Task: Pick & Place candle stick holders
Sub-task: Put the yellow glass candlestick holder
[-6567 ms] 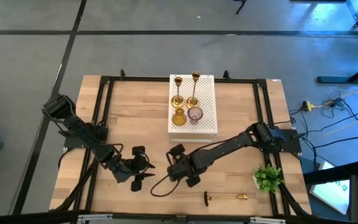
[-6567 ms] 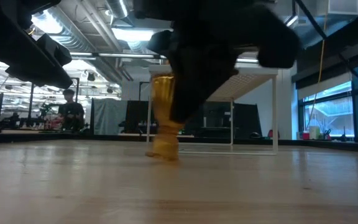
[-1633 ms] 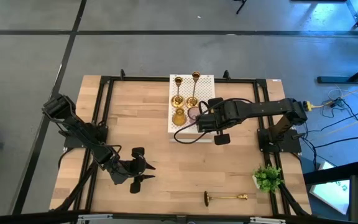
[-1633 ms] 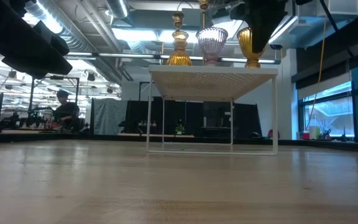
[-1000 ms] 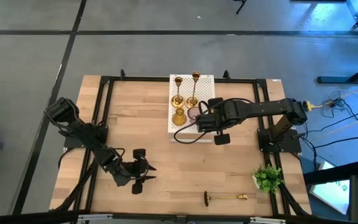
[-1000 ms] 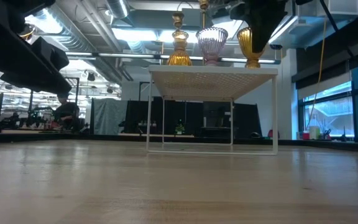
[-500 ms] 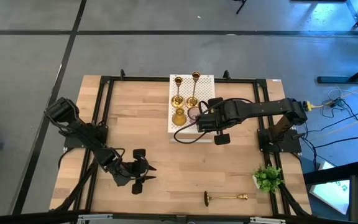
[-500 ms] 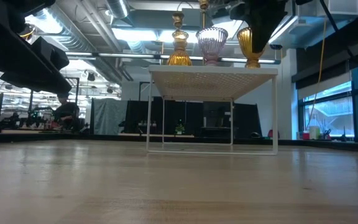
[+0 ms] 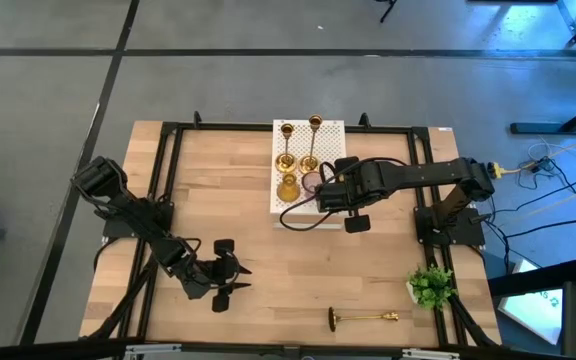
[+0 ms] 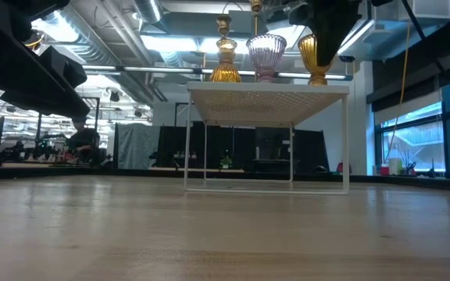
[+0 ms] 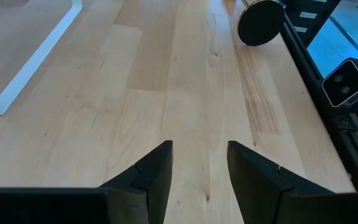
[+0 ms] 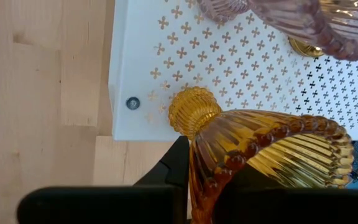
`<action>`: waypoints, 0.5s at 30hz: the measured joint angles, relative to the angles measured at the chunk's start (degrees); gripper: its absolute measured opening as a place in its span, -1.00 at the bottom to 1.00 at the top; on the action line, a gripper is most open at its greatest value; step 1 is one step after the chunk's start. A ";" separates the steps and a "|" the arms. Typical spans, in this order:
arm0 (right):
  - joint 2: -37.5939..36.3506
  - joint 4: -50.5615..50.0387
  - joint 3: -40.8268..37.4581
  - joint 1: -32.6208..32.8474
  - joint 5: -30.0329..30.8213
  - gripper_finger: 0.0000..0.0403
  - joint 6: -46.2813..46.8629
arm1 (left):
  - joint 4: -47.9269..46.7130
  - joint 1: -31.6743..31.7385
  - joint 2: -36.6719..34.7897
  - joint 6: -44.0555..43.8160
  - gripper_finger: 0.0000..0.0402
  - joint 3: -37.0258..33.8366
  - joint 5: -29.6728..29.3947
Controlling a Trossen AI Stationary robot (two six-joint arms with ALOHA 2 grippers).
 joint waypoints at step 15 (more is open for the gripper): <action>0.04 -2.01 -0.04 0.02 0.46 -0.77 2.84 | -0.02 -0.01 0.00 0.00 -0.26 0.00 0.00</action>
